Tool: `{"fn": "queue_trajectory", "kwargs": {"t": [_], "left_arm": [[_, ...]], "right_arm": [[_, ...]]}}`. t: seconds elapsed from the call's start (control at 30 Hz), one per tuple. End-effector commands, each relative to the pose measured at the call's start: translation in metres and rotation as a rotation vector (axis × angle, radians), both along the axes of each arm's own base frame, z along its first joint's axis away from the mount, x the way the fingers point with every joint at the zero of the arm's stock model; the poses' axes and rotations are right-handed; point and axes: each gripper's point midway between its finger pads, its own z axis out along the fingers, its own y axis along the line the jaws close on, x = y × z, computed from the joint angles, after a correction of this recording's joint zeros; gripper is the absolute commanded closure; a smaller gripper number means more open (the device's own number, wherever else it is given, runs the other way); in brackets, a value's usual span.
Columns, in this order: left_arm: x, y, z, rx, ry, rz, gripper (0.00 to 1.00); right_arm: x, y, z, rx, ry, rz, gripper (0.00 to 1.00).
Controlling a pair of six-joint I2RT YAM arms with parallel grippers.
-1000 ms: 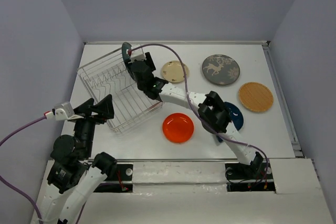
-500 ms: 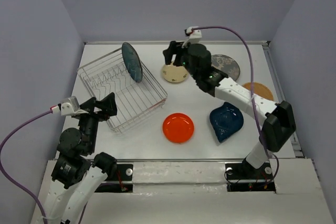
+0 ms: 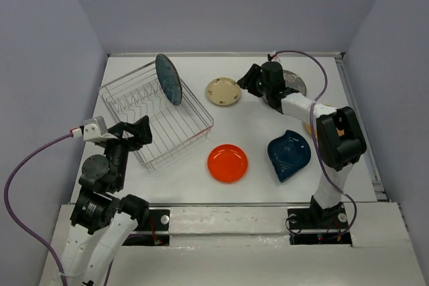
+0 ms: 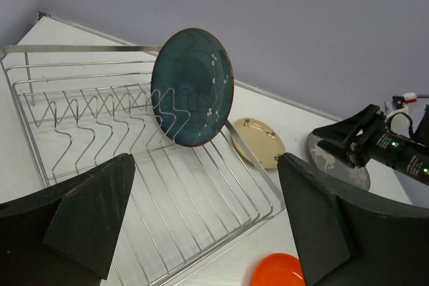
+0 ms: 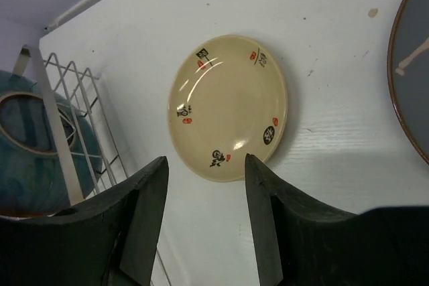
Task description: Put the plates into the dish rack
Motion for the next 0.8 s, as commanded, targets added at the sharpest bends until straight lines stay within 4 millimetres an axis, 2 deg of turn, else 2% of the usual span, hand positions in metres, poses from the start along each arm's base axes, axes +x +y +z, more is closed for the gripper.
{"fn": "queue_trajectory", "kwargs": {"t": [0.0,0.03,0.07,0.13,0.17,0.4,0.47,0.5,0.53,0.6,0.63,0.67,0.73,0.77], "left_arm": [[0.006,-0.003,0.008,0.008,-0.037,-0.004,0.01],[0.007,-0.003,0.008,0.007,-0.037,-0.004,0.01],[0.007,-0.004,0.009,0.008,-0.038,-0.01,0.01],[0.007,-0.005,0.01,0.009,-0.041,-0.014,0.01],[0.006,-0.006,0.01,0.009,-0.043,-0.02,0.01],[0.004,-0.007,0.013,0.005,-0.057,-0.034,0.01],[0.003,-0.007,0.014,0.001,-0.064,-0.037,0.01],[0.002,-0.007,0.014,0.001,-0.065,-0.039,0.01],[0.002,-0.007,0.014,0.001,-0.065,-0.039,0.01],[0.002,-0.008,0.014,-0.001,-0.065,-0.043,0.01],[0.001,-0.008,0.014,0.0,-0.067,-0.042,0.01],[0.001,-0.007,0.015,-0.001,-0.07,-0.04,0.01],[0.0,-0.007,0.015,-0.001,-0.071,-0.043,0.01],[0.0,-0.007,0.016,-0.003,-0.074,-0.043,0.01]], "right_arm": [[0.019,0.003,-0.014,0.209,0.056,-0.048,0.44],[0.019,0.005,-0.024,0.221,0.076,-0.041,0.44],[0.022,0.002,-0.044,0.223,0.104,-0.049,0.44],[0.021,0.004,-0.06,0.223,0.13,-0.046,0.44],[0.022,0.005,-0.075,0.22,0.151,-0.042,0.44],[0.026,0.015,-0.112,0.236,0.214,-0.017,0.47],[0.028,0.017,-0.123,0.241,0.235,-0.019,0.49],[0.028,0.017,-0.132,0.242,0.252,-0.028,0.55],[0.03,0.018,-0.129,0.245,0.245,-0.027,0.55],[0.033,0.019,-0.136,0.251,0.258,-0.038,0.76],[0.034,0.017,-0.136,0.249,0.258,-0.05,0.76],[0.034,0.012,-0.135,0.242,0.253,-0.076,0.85],[0.034,0.008,-0.128,0.232,0.233,-0.096,0.93],[0.035,0.003,-0.115,0.22,0.204,-0.112,0.93]]}}
